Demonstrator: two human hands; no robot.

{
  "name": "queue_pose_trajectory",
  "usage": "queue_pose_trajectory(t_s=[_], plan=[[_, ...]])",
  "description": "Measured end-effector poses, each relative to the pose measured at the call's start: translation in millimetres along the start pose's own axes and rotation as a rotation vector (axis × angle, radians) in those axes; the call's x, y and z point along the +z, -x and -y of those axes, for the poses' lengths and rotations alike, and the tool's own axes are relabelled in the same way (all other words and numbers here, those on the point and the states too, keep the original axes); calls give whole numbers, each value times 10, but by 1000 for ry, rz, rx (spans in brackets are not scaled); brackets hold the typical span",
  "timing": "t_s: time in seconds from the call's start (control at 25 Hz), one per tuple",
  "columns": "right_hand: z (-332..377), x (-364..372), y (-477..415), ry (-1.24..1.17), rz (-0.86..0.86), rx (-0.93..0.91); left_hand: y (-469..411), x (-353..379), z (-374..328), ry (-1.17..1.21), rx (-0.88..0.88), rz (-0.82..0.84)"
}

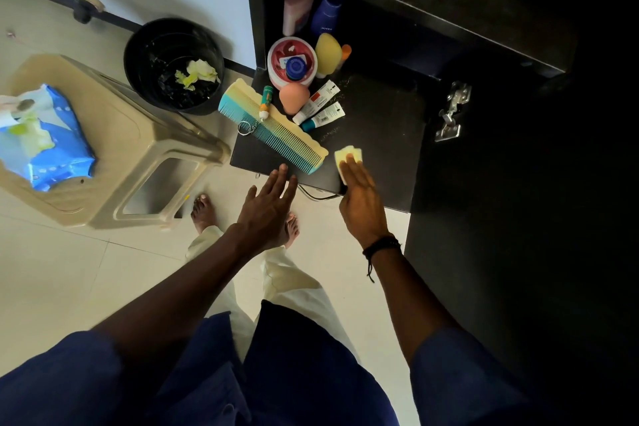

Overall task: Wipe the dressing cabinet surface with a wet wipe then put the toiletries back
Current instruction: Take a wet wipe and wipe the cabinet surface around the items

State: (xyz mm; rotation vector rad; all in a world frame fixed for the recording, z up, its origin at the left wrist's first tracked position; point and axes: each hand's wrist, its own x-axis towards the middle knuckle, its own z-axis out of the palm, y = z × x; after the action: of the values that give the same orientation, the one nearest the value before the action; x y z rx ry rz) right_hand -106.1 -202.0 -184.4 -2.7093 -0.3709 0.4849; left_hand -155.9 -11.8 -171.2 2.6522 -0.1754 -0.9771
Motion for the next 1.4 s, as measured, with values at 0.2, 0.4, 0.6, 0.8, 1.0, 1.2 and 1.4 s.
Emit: queue_pose_trajectory(t_s=[0.2, 0.4, 0.6, 0.8, 1.0, 1.2, 1.4], plan=[[-71, -168, -791, -13, -65, 97, -1, -79, 53, 39, 9, 14], [-58, -439, -1494, -140, -92, 200, 3, -126, 51, 21, 11, 62], [-11, -489, -1484, -63, 46, 8, -10, -175, 32, -24, 1, 91], [-474, -582, -1030, 42, -106, 128, -20, -155, 60, -35, 7, 92], [-517, -736, -1558, -60, -29, 311, -18, -123, 53, -62, 2, 88], [-82, -317, -1352, -75, 67, 42, -22, -127, 59, -82, 1, 105], [-437, -425, -669, 222, 44, 59, -33, -150, 74, -69, 15, 106]])
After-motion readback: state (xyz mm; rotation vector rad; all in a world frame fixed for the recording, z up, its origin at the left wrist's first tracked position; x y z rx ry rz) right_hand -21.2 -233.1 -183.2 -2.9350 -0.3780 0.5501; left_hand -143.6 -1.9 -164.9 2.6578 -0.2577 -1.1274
